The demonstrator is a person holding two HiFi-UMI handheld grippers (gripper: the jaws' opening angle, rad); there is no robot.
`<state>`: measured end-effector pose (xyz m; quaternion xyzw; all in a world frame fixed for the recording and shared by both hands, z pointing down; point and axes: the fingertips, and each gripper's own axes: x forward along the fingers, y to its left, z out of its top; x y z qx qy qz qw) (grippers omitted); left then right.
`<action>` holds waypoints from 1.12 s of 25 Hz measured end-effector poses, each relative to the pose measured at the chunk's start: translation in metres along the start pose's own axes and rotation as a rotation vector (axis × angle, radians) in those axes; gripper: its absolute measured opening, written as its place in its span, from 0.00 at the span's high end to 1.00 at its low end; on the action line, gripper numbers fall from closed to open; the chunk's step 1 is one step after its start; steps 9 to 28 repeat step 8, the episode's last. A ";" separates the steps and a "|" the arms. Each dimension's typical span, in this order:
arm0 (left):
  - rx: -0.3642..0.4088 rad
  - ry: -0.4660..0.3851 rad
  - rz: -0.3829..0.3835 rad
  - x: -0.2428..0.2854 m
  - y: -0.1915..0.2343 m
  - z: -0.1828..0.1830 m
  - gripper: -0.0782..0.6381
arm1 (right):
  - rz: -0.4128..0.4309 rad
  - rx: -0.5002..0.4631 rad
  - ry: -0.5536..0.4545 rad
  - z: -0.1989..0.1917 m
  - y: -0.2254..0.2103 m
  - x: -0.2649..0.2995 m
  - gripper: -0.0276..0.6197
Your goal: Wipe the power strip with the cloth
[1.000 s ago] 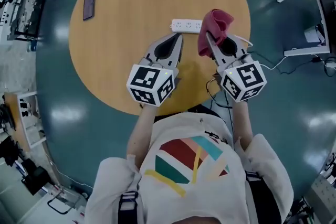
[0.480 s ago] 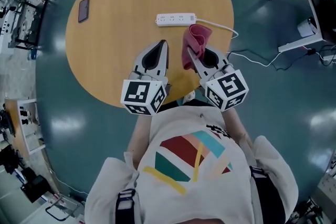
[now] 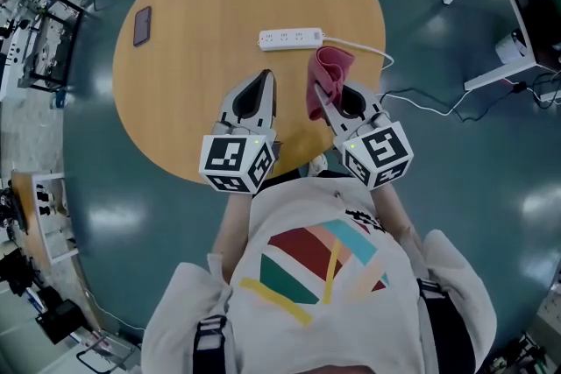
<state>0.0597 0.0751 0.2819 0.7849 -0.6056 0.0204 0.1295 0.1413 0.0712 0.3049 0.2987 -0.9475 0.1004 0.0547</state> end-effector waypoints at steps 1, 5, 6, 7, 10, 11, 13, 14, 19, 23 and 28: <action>-0.004 0.000 -0.001 0.001 0.000 -0.003 0.83 | 0.003 -0.003 0.004 -0.004 0.000 0.001 0.90; -0.012 -0.001 -0.002 -0.012 0.001 -0.001 0.83 | 0.013 -0.008 0.018 -0.005 0.016 -0.002 0.90; -0.013 -0.004 0.000 -0.017 0.001 0.002 0.83 | 0.014 -0.010 0.021 -0.004 0.021 -0.003 0.90; -0.015 -0.007 0.002 -0.023 0.002 0.004 0.83 | 0.014 -0.013 0.024 -0.002 0.027 -0.004 0.90; -0.017 -0.012 0.004 -0.029 0.002 0.007 0.83 | 0.015 -0.016 0.027 -0.001 0.032 -0.006 0.90; -0.017 -0.012 0.004 -0.029 0.002 0.007 0.83 | 0.015 -0.016 0.027 -0.001 0.032 -0.006 0.90; -0.017 -0.012 0.004 -0.029 0.002 0.007 0.83 | 0.015 -0.016 0.027 -0.001 0.032 -0.006 0.90; -0.017 -0.012 0.004 -0.029 0.002 0.007 0.83 | 0.015 -0.016 0.027 -0.001 0.032 -0.006 0.90; -0.017 -0.012 0.004 -0.029 0.002 0.007 0.83 | 0.015 -0.016 0.027 -0.001 0.032 -0.006 0.90; -0.017 -0.012 0.004 -0.029 0.002 0.007 0.83 | 0.015 -0.016 0.027 -0.001 0.032 -0.006 0.90; -0.017 -0.012 0.004 -0.029 0.002 0.007 0.83 | 0.015 -0.016 0.027 -0.001 0.032 -0.006 0.90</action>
